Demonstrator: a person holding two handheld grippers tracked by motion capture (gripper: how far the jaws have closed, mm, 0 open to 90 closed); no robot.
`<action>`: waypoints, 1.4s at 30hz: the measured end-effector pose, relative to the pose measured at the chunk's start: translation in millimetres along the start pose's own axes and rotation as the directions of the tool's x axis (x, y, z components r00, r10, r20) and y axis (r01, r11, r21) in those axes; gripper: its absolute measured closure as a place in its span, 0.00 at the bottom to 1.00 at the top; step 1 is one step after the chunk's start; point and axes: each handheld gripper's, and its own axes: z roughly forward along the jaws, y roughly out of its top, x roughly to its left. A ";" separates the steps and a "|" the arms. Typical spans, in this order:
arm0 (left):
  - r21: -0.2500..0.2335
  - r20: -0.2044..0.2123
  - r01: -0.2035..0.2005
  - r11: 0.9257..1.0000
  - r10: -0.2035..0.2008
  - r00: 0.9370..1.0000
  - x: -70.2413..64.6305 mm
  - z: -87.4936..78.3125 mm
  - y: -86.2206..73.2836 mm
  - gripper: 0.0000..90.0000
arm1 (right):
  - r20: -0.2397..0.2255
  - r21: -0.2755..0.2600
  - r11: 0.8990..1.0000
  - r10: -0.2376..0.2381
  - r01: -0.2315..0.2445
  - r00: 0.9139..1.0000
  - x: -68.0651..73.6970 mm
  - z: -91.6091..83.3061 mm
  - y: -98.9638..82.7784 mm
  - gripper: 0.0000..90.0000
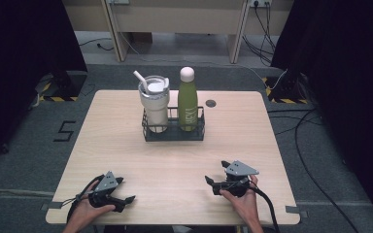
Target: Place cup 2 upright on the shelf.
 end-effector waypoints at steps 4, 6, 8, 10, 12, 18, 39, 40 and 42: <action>0.001 0.000 0.000 1.000 0.000 1.000 0.0 -0.2 -0.1 0.16 | 0.003 0.015 1.000 0.006 -0.006 1.000 0.6 -2.7 -4.1 0.17; 0.001 0.000 0.000 1.000 0.000 1.000 0.0 -0.2 -0.1 0.16 | 0.009 0.022 1.000 0.004 -0.004 1.000 0.9 -4.2 -5.6 0.17; 0.001 0.000 -0.001 1.000 0.001 1.000 0.0 -0.2 -0.1 0.16 | 0.013 0.028 1.000 0.000 -0.001 1.000 1.2 -5.3 -6.5 0.17; 0.001 -0.001 -0.001 1.000 0.001 1.000 -0.1 -0.2 -0.1 0.16 | 0.013 0.035 0.999 0.001 -0.001 1.000 1.9 -6.5 -8.3 0.17; 0.001 0.000 0.000 1.000 0.000 1.000 0.0 -0.2 -0.1 0.16 | 0.016 0.044 0.999 -0.003 0.002 1.000 2.5 -7.2 -9.5 0.17; 0.001 0.000 0.000 1.000 0.000 1.000 0.0 -0.3 -0.1 0.16 | 0.027 0.073 0.997 -0.009 0.007 1.000 4.2 -9.6 -13.7 0.17; 0.002 0.000 0.000 1.000 0.000 1.000 0.0 -0.5 -0.3 0.16 | 0.042 0.205 0.979 -0.022 0.013 0.999 8.4 -9.5 -26.0 0.17; 0.002 0.000 0.000 1.000 0.000 1.000 0.0 -0.5 -0.3 0.16 | 0.042 0.213 0.977 -0.023 0.013 0.999 8.4 -9.3 -26.5 0.17; 0.001 0.000 0.000 1.000 0.000 1.000 -0.1 -0.5 -0.4 0.16 | 0.042 0.227 0.974 -0.022 0.012 0.999 9.2 -8.5 -27.9 0.17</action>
